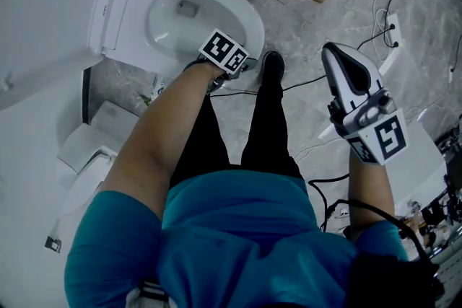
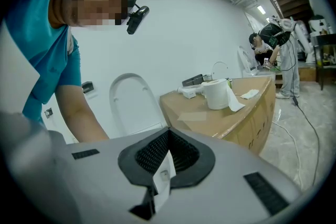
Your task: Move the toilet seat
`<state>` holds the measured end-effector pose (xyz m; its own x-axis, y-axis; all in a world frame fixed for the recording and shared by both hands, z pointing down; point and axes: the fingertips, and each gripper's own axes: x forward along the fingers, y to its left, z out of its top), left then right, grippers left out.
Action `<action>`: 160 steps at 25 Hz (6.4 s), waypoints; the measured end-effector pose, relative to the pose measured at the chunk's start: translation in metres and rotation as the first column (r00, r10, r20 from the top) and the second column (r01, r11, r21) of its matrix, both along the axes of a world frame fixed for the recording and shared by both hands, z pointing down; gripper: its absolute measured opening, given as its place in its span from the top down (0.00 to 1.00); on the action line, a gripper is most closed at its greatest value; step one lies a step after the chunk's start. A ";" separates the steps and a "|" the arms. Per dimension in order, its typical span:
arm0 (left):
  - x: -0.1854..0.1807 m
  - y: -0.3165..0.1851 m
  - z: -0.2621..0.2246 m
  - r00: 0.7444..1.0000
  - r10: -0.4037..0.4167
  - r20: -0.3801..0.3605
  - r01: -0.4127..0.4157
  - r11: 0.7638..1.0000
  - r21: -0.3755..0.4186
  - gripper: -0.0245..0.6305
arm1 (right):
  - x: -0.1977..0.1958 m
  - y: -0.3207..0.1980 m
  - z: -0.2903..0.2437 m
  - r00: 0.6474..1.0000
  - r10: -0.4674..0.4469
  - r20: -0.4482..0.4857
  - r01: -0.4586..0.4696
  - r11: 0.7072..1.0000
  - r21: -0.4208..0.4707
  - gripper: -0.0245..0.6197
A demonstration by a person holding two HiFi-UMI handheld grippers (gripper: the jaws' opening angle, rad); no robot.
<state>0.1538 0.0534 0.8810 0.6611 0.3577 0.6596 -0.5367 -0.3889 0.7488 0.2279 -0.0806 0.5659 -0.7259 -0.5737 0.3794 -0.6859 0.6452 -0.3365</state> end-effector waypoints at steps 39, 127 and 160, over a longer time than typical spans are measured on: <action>0.008 0.007 -0.029 0.932 -0.014 0.362 -0.056 0.981 0.183 0.53 | 0.020 0.030 -0.044 0.998 0.059 -0.006 -0.059 0.998 0.014 0.98; -0.153 -0.072 -0.356 0.940 -0.341 -0.021 0.299 0.788 0.538 0.61 | -0.221 0.010 -0.046 0.972 -0.157 0.176 0.233 0.768 -0.597 0.67; -0.210 -0.087 -0.416 0.941 -0.338 0.016 0.196 0.583 0.789 0.75 | -0.280 -0.020 -0.094 0.971 -0.129 0.200 0.222 0.790 -0.572 0.66</action>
<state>-0.0562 -0.0340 0.4654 0.5100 -0.5020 0.6984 -0.7877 -0.5988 0.1449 -0.0524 -0.1008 0.4724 -0.8646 -0.1319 0.4848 -0.4944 0.3960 -0.7738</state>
